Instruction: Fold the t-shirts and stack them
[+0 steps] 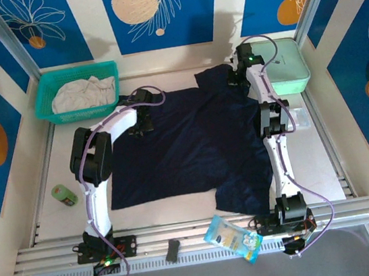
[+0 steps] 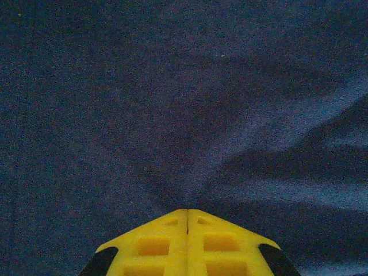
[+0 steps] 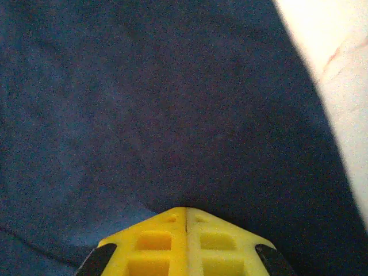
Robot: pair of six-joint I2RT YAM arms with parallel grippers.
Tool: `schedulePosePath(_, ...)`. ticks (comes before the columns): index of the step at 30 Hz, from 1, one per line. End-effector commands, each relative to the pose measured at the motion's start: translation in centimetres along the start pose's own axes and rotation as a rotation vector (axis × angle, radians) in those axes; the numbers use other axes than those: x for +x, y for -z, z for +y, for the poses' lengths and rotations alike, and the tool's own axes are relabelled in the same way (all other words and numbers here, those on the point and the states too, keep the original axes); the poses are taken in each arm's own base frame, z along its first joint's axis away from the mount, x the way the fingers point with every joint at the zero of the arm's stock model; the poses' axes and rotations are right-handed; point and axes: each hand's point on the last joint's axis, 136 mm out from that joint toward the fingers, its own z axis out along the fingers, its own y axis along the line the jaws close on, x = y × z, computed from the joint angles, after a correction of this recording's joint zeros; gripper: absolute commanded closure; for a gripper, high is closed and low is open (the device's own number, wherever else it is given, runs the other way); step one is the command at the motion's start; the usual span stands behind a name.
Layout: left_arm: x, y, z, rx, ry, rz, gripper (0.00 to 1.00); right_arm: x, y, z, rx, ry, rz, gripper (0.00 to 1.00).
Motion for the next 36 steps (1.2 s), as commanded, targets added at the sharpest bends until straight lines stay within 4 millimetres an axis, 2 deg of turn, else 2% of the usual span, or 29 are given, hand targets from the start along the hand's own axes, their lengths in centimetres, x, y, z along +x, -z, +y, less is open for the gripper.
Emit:
schedulePosePath(1, 0.7, -0.4, 1.1, -0.039, -0.024, 0.037, 0.97, -1.7, 0.2, -0.3, -0.059, -0.008, -0.064, 1.00)
schedulePosePath(4, 0.6, 0.1, 1.4, -0.044, -0.024, 0.027, 0.97, -2.7, 0.9, 0.0, -0.076, -0.002, -0.094, 1.00)
schedulePosePath(6, 0.3, 0.7, 1.4, -0.040, -0.023, 0.017, 0.96, -3.6, 2.4, 0.6, -0.095, 0.010, -0.118, 1.00)
schedulePosePath(8, -0.2, 1.5, 1.3, -0.021, -0.020, -0.001, 0.93, -4.6, 4.7, 1.6, -0.113, 0.030, -0.144, 1.00)
schedulePosePath(11, -1.7, 3.6, 0.6, 0.025, -0.026, -0.047, 0.87, -5.9, 9.7, 3.3, -0.124, 0.060, -0.177, 1.00)
schedulePosePath(14, -3.4, 6.4, 0.4, 0.056, -0.025, -0.106, 0.77, -5.1, 14.4, 3.3, -0.078, 0.013, -0.157, 1.00)
schedulePosePath(16, -4.0, 8.1, 0.6, 0.072, -0.018, -0.135, 0.70, -2.8, 16.9, 2.2, -0.034, -0.070, -0.098, 1.00)
schedulePosePath(20, -3.2, 9.8, 1.5, 0.078, -0.007, -0.151, 0.63, 3.9, 19.2, 0.3, -0.005, -0.189, 0.001, 0.92)
schedulePosePath(24, -0.7, 9.1, 2.6, 0.058, -0.004, -0.115, 0.61, 11.6, 19.6, -2.5, 0.069, -0.254, 0.116, 0.79)
schedulePosePath(27, 1.4, 7.8, 3.3, 0.049, 0.004, -0.081, 0.61, 16.3, 19.6, -4.4, 0.116, -0.299, 0.186, 0.75)
schedulePosePath(29, 2.7, 7.0, 3.8, 0.035, 0.013, -0.059, 0.61, 18.8, 19.4, -5.6, 0.153, -0.329, 0.221, 0.77)
schedulePosePath(32, 4.6, 6.0, 4.8, 0.003, 0.037, -0.023, 0.61, 22.2, 18.7, -7.1, 0.201, -0.375, 0.294, 0.85)
schedulePosePath(36, 7.0, 4.6, 6.2, -0.032, 0.062, 0.023, 0.62, 25.7, 16.9, -7.4, 0.186, -0.437, 0.394, 0.95)
